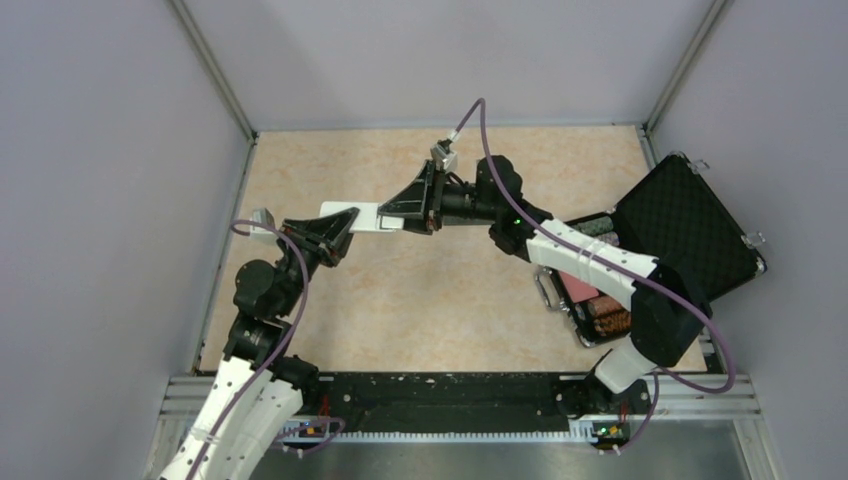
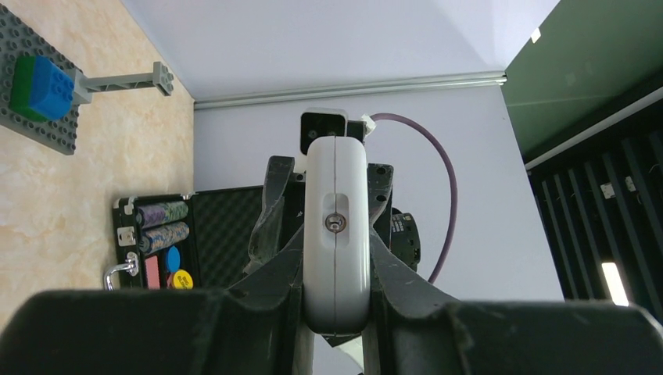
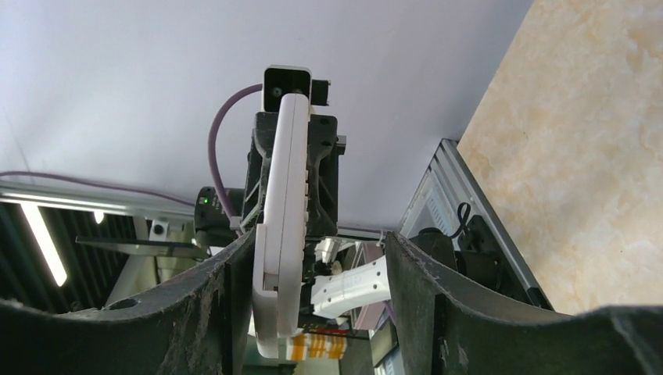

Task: Load the batteries into the remote control

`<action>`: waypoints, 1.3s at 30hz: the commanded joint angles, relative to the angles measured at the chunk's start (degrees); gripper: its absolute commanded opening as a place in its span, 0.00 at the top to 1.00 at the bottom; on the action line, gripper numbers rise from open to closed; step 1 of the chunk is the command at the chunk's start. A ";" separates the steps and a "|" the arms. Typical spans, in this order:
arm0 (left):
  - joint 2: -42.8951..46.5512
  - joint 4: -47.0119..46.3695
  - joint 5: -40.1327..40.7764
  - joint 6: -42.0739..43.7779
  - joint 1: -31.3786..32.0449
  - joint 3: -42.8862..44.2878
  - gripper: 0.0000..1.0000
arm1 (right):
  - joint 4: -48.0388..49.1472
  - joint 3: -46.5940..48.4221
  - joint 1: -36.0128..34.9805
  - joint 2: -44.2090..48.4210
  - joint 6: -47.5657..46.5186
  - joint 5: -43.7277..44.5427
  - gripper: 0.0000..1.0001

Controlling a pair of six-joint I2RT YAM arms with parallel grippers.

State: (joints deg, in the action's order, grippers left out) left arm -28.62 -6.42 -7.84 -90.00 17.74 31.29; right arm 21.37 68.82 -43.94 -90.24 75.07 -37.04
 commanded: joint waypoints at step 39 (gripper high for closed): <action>-2.89 -11.77 -2.69 -4.74 0.19 -1.10 1.00 | -0.97 1.05 -0.18 -0.88 -3.45 -0.14 0.59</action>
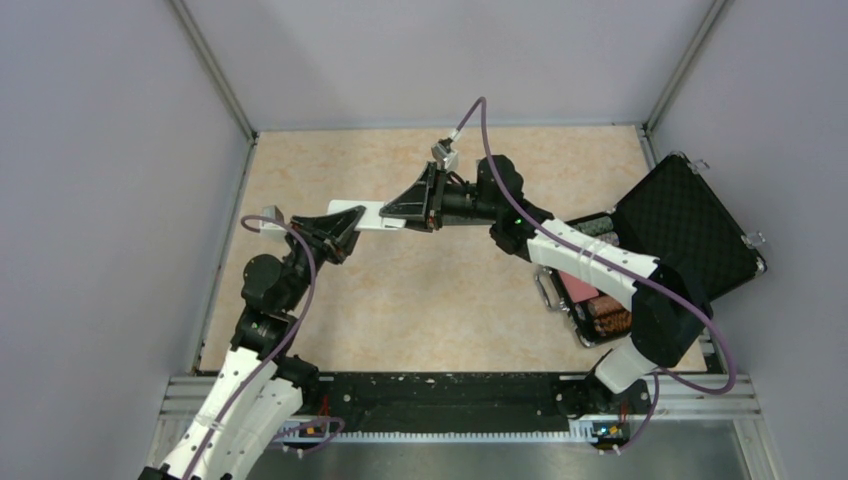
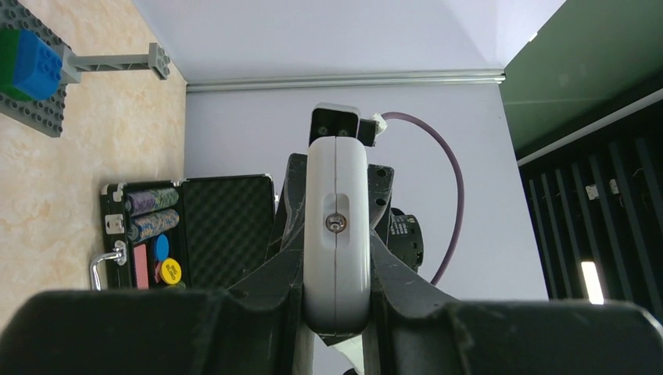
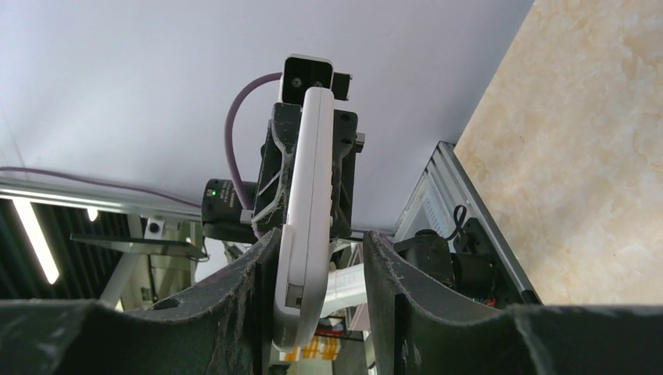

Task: Load the batteries into the remote control

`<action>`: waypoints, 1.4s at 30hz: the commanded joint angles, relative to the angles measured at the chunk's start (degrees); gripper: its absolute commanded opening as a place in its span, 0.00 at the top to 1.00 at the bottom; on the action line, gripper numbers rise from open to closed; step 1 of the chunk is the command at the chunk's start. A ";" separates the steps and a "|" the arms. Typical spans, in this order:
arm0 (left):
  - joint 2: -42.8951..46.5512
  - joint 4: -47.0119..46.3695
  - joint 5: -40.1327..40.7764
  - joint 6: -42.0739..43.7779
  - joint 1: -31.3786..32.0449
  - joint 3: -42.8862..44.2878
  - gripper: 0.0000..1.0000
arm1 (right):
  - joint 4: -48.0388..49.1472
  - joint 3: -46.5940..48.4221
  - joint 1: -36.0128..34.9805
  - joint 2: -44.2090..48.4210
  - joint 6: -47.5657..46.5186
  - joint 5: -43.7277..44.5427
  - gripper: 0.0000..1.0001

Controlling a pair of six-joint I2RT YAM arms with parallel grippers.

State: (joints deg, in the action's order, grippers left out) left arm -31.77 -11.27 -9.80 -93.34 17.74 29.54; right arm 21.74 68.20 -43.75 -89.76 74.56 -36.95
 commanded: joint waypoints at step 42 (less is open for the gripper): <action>-6.96 -18.42 -8.43 -2.60 0.10 3.70 1.00 | -2.09 6.22 -3.56 -7.63 -8.15 -15.41 0.78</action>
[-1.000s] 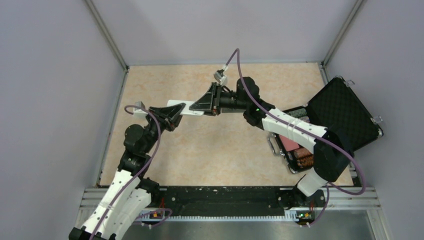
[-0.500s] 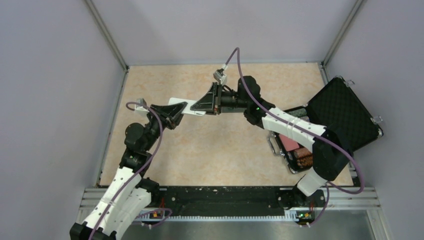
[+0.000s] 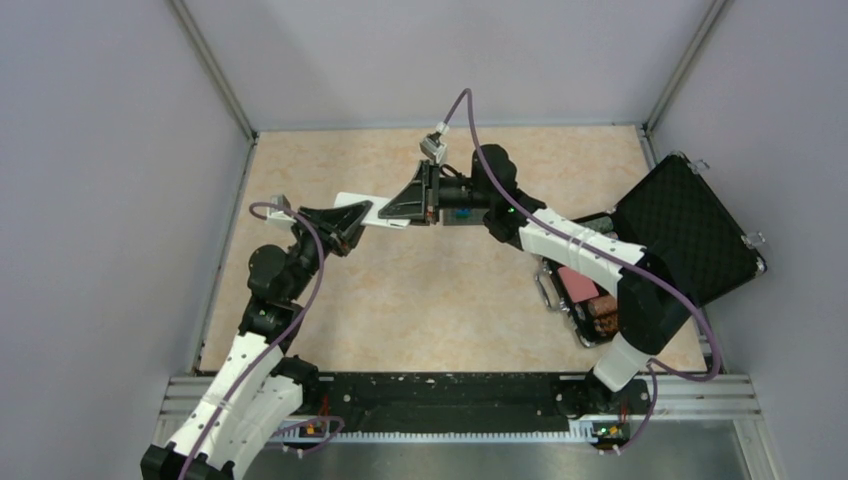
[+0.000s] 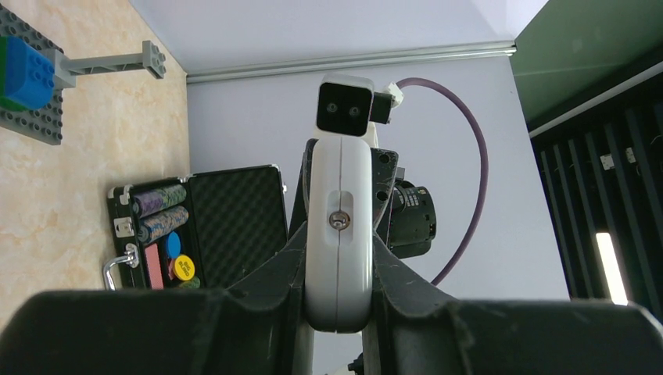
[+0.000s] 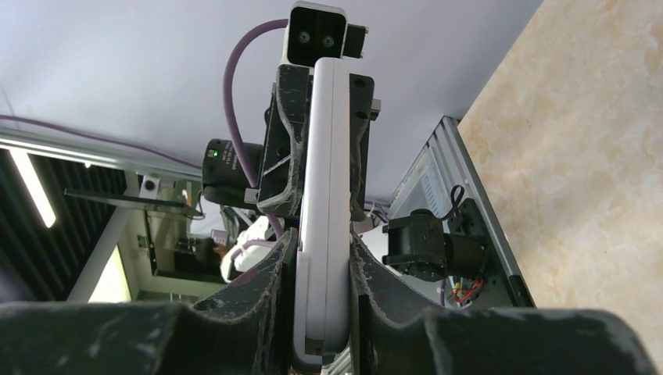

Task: Load the batteries into the remote control

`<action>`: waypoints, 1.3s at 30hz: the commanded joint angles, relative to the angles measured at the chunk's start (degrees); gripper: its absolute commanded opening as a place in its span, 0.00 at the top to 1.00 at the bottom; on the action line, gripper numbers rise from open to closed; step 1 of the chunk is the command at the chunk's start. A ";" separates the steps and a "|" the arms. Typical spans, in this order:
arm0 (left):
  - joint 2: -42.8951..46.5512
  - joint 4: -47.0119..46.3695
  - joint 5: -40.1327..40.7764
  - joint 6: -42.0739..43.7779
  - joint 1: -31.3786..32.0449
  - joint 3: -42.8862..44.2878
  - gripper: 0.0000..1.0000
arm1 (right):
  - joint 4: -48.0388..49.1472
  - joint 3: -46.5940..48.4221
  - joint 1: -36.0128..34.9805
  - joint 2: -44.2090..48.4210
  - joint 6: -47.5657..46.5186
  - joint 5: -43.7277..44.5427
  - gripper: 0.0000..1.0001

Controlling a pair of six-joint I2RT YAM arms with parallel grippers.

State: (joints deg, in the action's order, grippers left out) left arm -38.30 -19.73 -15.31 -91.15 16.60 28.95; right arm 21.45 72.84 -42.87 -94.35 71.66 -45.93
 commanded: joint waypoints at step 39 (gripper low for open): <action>4.91 4.51 2.79 2.55 1.24 1.72 1.00 | -2.88 2.75 0.00 0.37 0.20 -0.89 0.39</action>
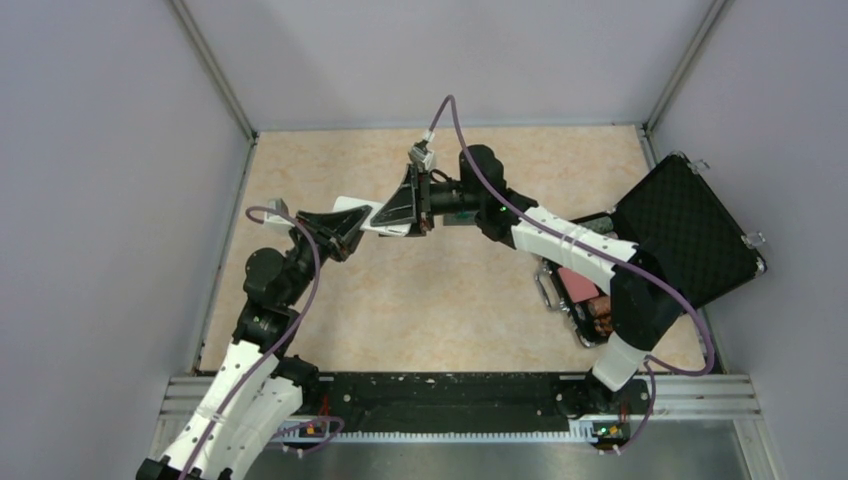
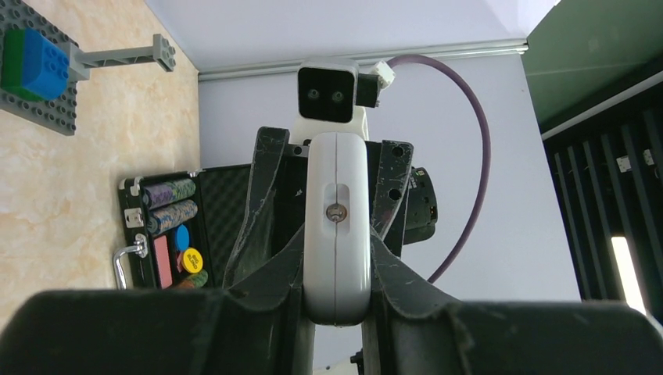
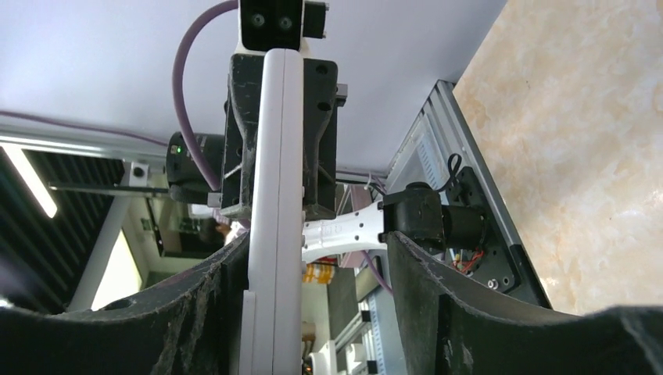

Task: Load the batteries into the remote control

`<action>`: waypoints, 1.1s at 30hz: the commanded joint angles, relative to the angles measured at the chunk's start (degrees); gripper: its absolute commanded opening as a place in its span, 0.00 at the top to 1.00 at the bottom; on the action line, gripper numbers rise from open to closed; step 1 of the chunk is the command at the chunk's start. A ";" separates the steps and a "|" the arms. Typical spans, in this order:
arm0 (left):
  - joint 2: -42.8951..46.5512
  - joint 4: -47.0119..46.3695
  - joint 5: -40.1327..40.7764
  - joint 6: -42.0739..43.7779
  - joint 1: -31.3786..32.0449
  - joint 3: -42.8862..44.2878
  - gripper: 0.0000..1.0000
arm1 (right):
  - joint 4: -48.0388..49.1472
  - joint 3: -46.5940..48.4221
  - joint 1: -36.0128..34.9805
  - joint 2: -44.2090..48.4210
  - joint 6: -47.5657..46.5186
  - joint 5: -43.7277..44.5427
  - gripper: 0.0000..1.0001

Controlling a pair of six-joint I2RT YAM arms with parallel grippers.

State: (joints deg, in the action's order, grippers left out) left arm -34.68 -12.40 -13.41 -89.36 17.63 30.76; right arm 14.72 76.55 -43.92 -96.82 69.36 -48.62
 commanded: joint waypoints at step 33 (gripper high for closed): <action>2.28 -7.20 2.51 -0.51 0.21 -4.73 1.00 | 6.53 -12.80 3.48 12.69 8.06 13.50 0.60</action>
State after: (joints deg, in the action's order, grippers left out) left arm -32.75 -14.41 -10.83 -89.62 17.67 26.24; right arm 21.17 63.40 -41.04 -85.82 78.08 -37.10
